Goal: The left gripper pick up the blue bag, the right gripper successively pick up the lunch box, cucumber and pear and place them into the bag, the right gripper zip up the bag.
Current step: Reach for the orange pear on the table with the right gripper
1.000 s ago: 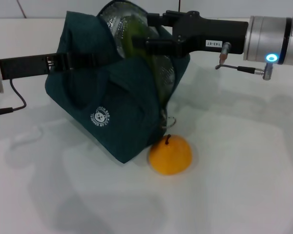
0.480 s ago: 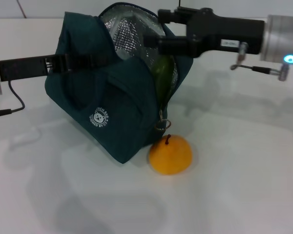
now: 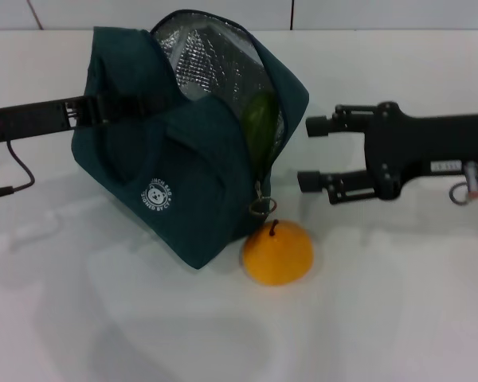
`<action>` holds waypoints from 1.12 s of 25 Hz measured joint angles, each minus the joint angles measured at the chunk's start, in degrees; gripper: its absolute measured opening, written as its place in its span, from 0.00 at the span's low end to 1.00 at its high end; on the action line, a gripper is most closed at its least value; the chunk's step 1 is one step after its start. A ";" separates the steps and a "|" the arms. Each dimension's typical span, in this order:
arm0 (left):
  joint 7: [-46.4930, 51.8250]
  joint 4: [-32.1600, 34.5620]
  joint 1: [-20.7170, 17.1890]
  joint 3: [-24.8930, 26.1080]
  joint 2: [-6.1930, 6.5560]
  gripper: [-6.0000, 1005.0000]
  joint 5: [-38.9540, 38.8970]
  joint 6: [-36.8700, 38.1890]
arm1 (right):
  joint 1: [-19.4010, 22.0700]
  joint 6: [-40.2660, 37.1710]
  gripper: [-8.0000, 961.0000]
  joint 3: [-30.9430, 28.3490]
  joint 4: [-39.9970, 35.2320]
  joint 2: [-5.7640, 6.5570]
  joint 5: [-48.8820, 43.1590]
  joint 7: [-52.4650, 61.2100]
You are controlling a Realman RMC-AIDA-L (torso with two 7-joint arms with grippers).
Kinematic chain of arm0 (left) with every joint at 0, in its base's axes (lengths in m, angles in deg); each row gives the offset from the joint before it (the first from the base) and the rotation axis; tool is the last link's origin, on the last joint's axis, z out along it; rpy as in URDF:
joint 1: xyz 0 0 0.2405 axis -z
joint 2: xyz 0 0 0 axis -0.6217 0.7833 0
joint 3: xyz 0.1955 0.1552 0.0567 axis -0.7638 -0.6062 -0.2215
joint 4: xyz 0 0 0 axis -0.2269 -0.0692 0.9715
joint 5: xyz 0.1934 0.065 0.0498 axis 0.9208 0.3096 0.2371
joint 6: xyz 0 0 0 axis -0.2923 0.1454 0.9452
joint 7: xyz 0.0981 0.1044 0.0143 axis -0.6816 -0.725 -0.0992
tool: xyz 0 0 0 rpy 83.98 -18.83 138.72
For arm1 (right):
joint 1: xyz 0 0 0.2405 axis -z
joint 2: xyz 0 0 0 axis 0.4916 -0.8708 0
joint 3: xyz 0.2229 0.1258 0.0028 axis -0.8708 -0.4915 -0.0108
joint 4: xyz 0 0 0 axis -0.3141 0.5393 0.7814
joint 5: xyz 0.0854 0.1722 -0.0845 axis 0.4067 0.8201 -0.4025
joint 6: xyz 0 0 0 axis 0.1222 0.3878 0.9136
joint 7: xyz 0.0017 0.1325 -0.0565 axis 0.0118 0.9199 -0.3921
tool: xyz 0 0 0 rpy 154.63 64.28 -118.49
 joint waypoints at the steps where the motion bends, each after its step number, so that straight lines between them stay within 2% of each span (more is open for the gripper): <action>1: -0.40 -0.56 -0.03 0.54 0.00 0.05 0.01 -0.01 | 0.72 -0.86 0.83 -0.46 -0.02 -0.27 -0.08 -1.10; 9: -1.10 -1.62 -0.02 1.12 -0.02 0.05 0.06 -0.05 | 2.81 -1.47 0.83 0.72 3.80 -1.18 -1.18 -7.25; 13: -1.10 -1.64 0.40 1.12 -0.05 0.04 0.28 -0.05 | 2.10 1.02 0.82 3.17 6.89 -1.33 -1.32 -9.19; 19: -1.09 -1.66 0.74 1.12 -0.04 0.04 0.37 -0.05 | 1.50 4.99 0.82 7.30 7.56 -1.51 -1.01 -10.51; 28: -1.06 -1.66 0.78 1.01 -0.01 0.04 0.12 -0.47 | -0.72 6.80 0.81 10.28 10.86 -2.00 2.65 -13.02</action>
